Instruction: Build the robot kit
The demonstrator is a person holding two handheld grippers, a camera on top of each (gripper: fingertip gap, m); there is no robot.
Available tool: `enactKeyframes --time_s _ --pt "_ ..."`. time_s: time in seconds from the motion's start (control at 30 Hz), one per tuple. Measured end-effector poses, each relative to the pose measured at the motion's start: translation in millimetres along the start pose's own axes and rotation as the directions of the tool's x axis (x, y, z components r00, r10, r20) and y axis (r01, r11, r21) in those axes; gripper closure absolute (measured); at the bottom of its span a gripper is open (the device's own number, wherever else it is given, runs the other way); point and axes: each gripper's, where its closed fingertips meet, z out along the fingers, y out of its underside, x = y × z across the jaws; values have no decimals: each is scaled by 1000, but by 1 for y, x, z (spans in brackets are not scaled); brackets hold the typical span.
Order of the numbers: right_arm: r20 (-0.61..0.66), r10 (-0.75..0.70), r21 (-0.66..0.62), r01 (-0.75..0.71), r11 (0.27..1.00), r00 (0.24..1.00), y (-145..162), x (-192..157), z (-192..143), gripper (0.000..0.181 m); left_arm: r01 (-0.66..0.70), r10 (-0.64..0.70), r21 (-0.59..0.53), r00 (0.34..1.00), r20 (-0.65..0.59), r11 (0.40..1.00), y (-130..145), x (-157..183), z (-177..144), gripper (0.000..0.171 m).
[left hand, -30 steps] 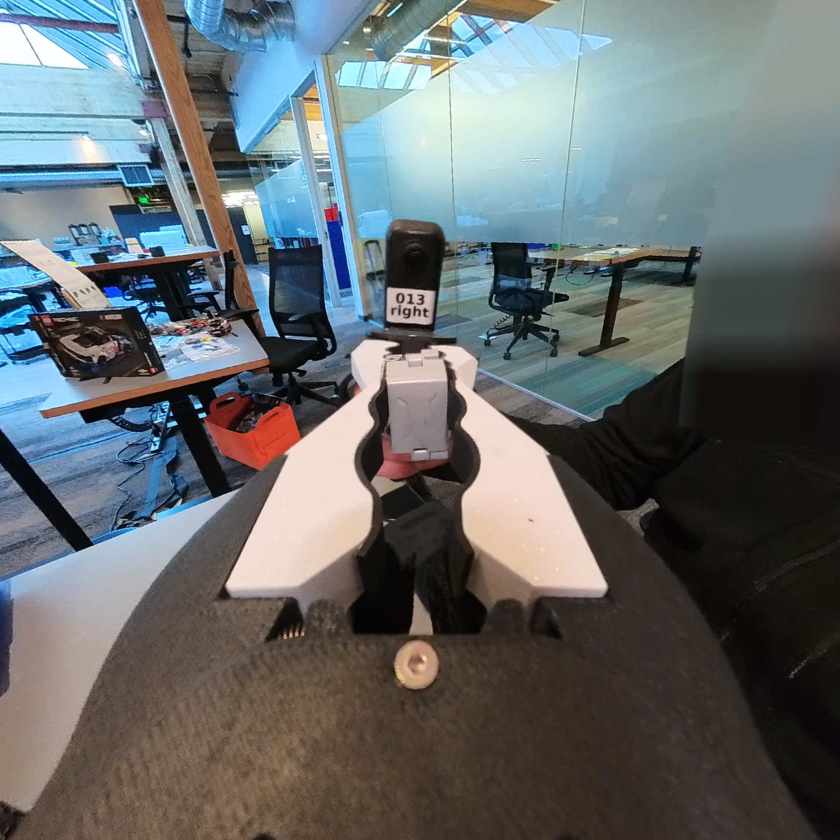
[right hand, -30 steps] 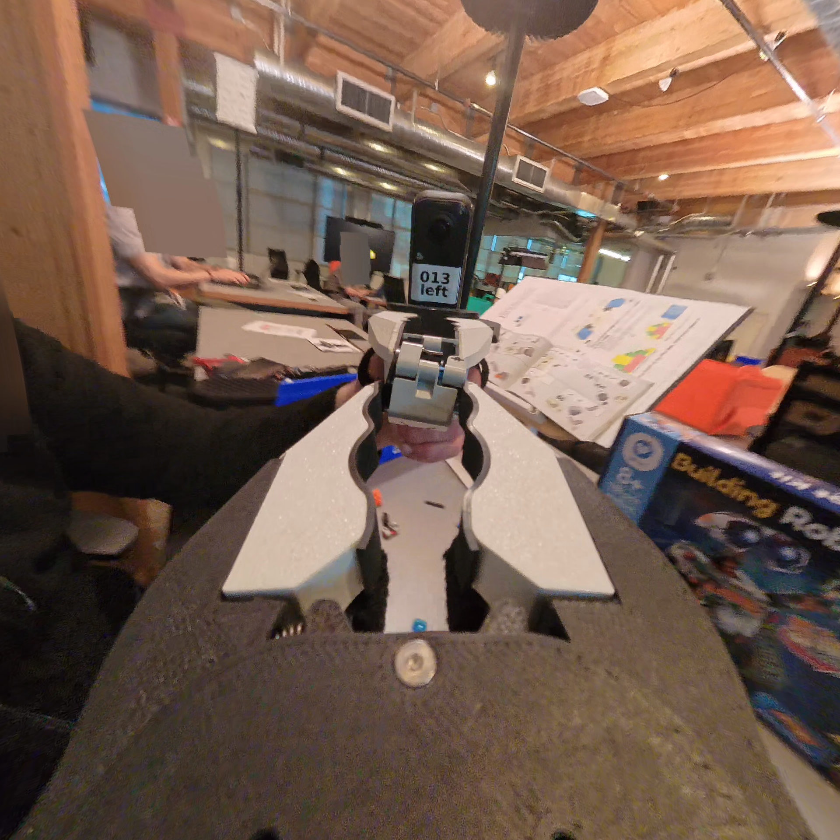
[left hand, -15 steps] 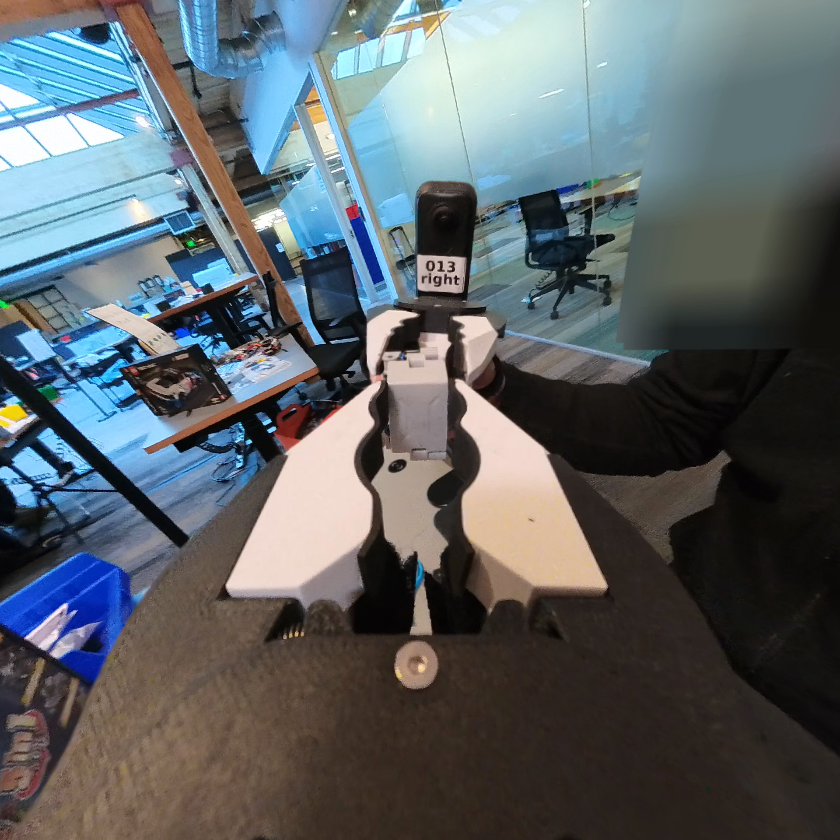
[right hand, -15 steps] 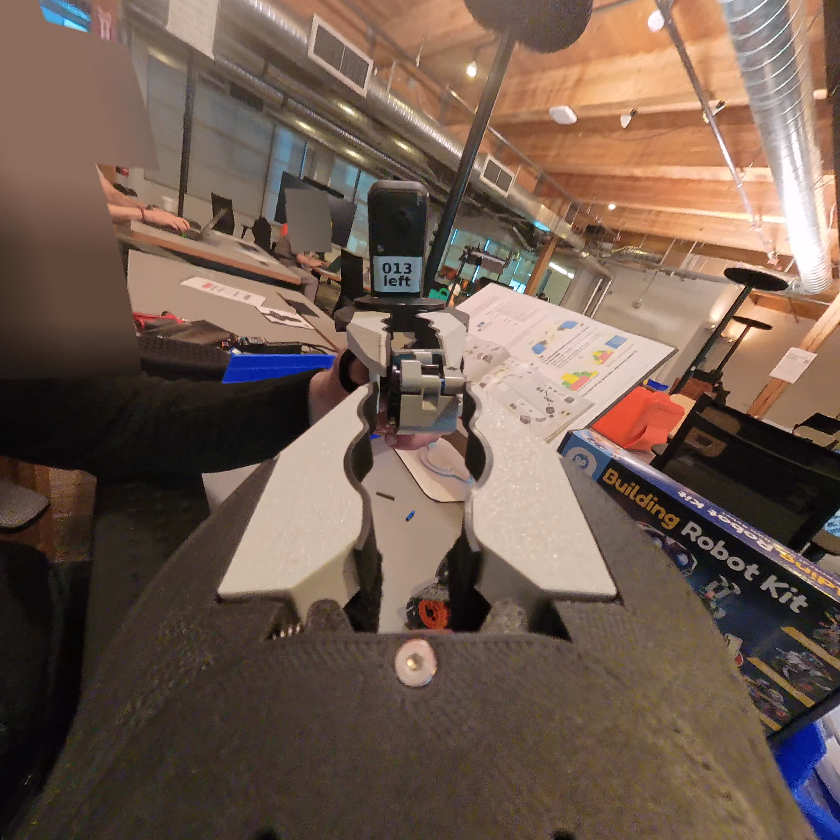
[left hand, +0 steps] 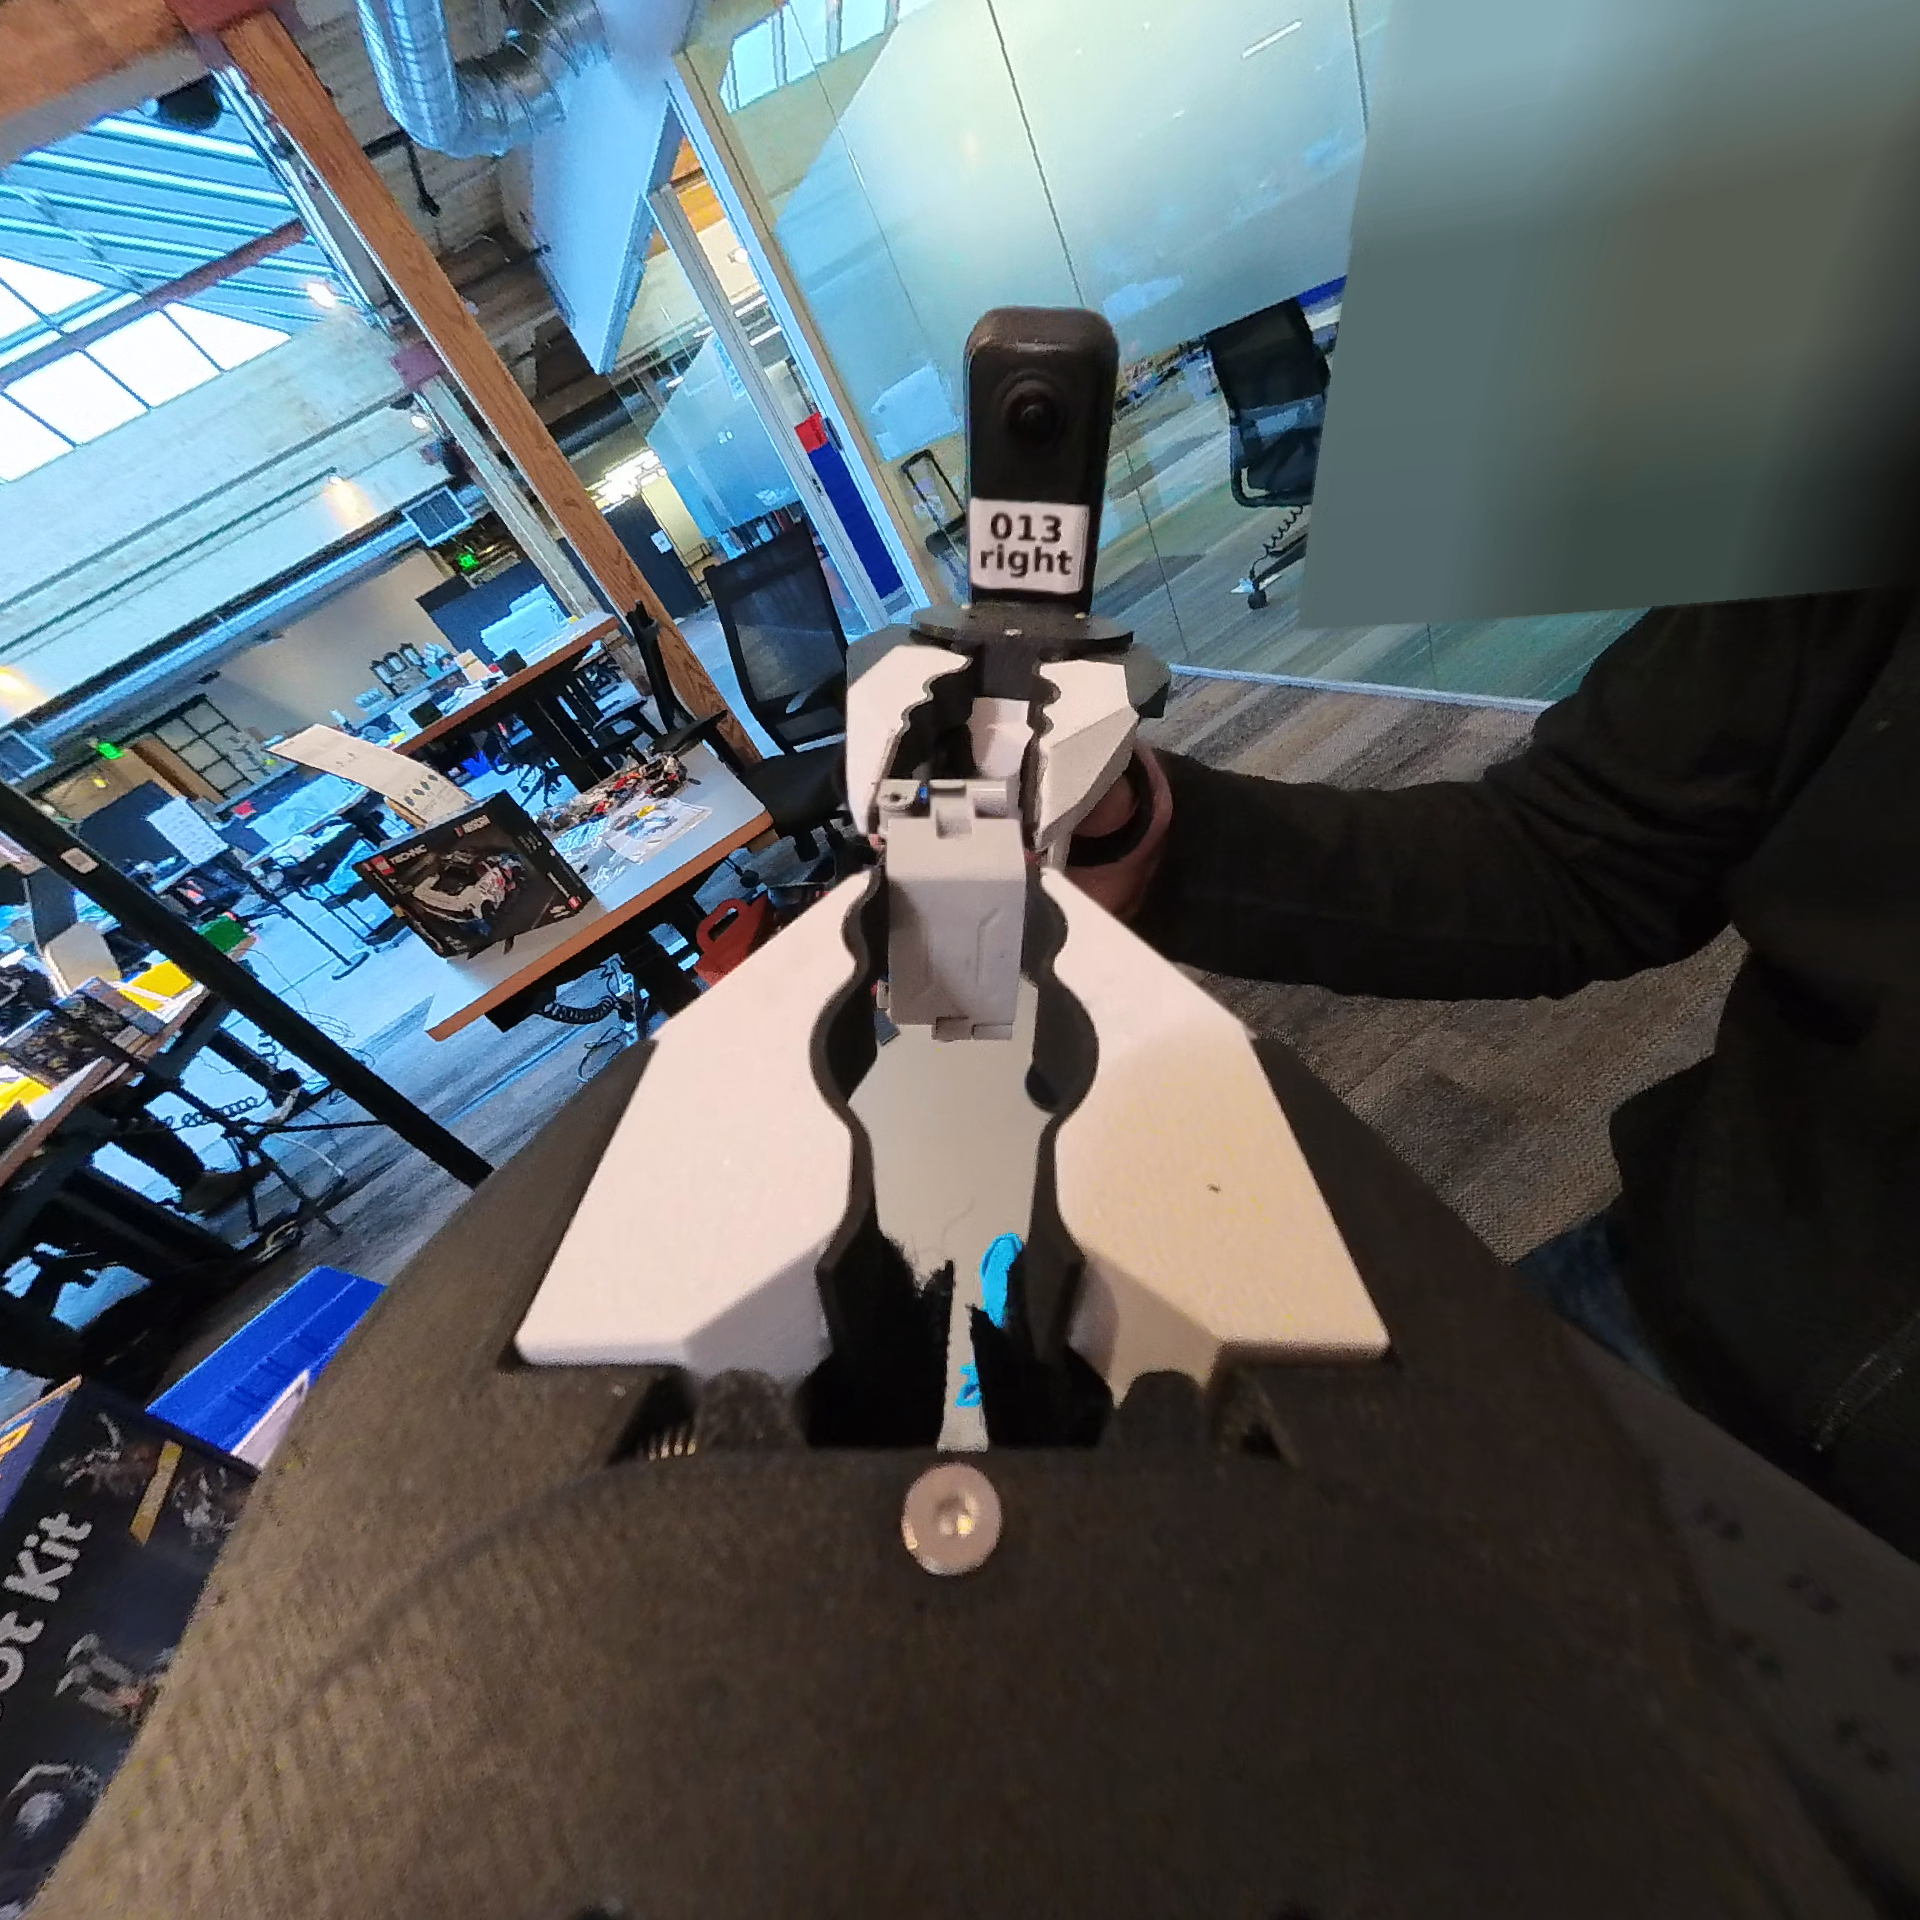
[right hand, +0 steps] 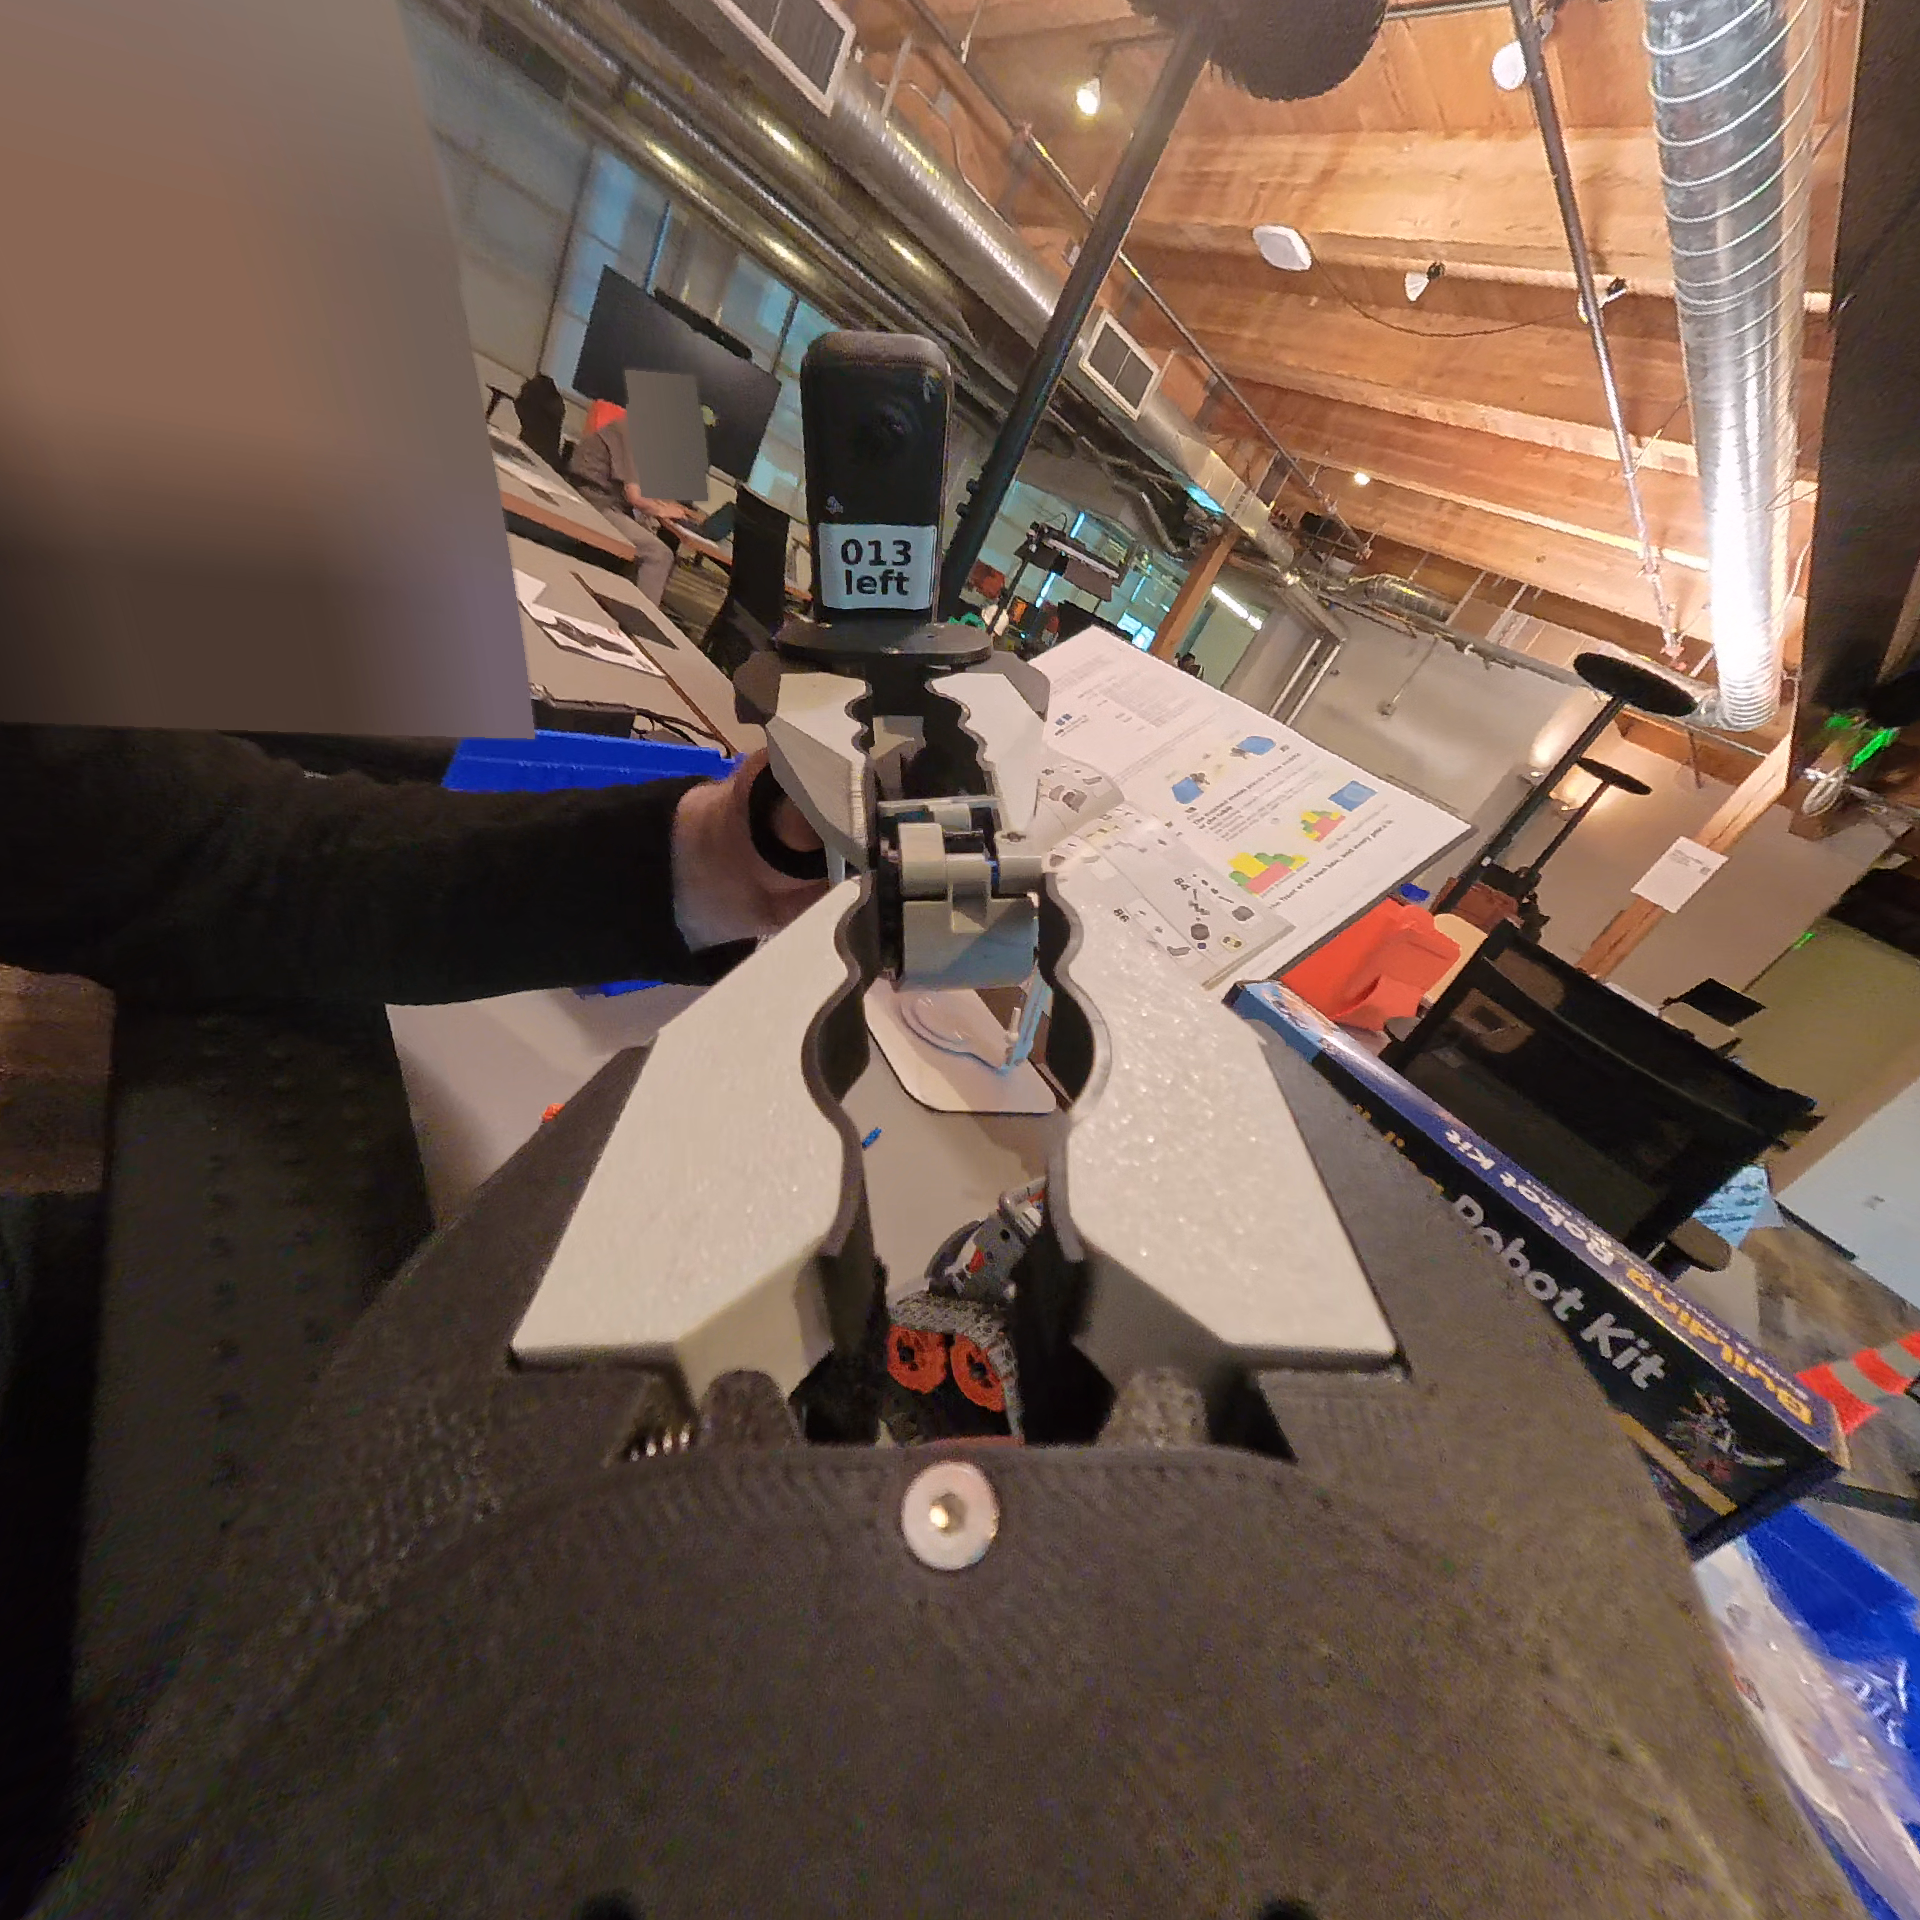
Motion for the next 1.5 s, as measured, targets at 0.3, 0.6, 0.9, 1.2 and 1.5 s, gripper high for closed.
enactKeyframes --time_s 0.3,0.6,0.9,1.2,1.5 --pt "-4 -61 -63 61 996 998 -3 -2 0 153 -83 85 -63 996 28 995 0 3 1 148" --pt "43 36 -20 -35 999 998 -8 -6 0 153 -145 150 -118 988 33 982 1 8 4 148" --pt "18 -66 -134 68 989 998 -1 -4 -2 156 -204 219 -185 974 64 961 7 6 7 148" --pt "-320 -28 -134 -16 991 947 -6 23 -11 150 -406 509 -341 803 311 848 -3 -19 12 149" --pt "-406 34 -42 -56 998 913 -9 28 -16 164 -531 711 -479 587 387 699 -12 -20 23 149"
